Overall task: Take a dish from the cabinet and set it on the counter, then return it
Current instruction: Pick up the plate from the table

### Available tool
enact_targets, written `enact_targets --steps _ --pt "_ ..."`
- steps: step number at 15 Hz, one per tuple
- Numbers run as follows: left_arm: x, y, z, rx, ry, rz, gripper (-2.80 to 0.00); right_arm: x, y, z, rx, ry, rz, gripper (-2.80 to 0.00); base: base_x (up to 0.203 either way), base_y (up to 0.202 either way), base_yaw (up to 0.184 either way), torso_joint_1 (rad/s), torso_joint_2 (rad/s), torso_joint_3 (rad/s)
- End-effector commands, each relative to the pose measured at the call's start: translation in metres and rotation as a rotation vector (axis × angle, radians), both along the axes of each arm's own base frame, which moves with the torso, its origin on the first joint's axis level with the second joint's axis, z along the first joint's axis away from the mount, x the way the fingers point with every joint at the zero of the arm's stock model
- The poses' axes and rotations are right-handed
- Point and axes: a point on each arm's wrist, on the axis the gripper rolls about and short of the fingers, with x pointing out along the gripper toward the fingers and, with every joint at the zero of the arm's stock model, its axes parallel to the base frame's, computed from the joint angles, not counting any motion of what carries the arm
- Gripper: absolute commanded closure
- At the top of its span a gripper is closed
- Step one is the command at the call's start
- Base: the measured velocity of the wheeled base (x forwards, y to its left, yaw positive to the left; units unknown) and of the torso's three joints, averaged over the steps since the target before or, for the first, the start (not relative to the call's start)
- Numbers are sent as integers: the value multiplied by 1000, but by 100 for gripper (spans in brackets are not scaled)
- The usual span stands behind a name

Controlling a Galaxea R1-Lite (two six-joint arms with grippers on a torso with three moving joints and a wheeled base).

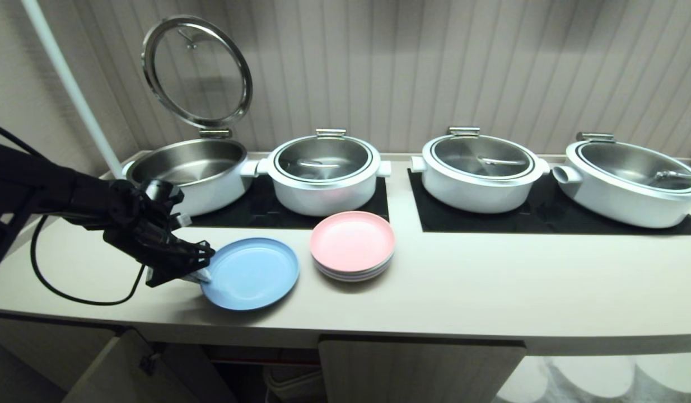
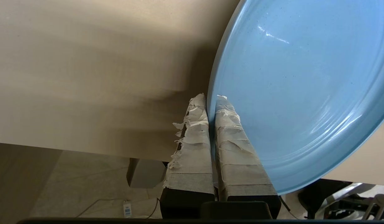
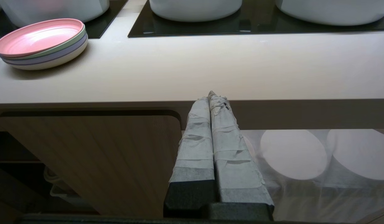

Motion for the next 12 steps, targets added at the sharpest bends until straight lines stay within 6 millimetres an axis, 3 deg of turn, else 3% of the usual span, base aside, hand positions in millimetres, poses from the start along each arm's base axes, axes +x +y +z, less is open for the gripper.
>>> enact_targets --steps 1,6,12 --pt "-5 3 8 -2 -15 11 0 0 0 0 0 0 0 0 0 0 0 0 0 0" --pt "-17 18 7 -99 -3 23 0 0 0 0 0 0 0 0 0 0 0 0 0 0" --pt "-43 20 11 -172 3 18 0 0 0 0 0 0 1 0 0 0 0 0 0 0"
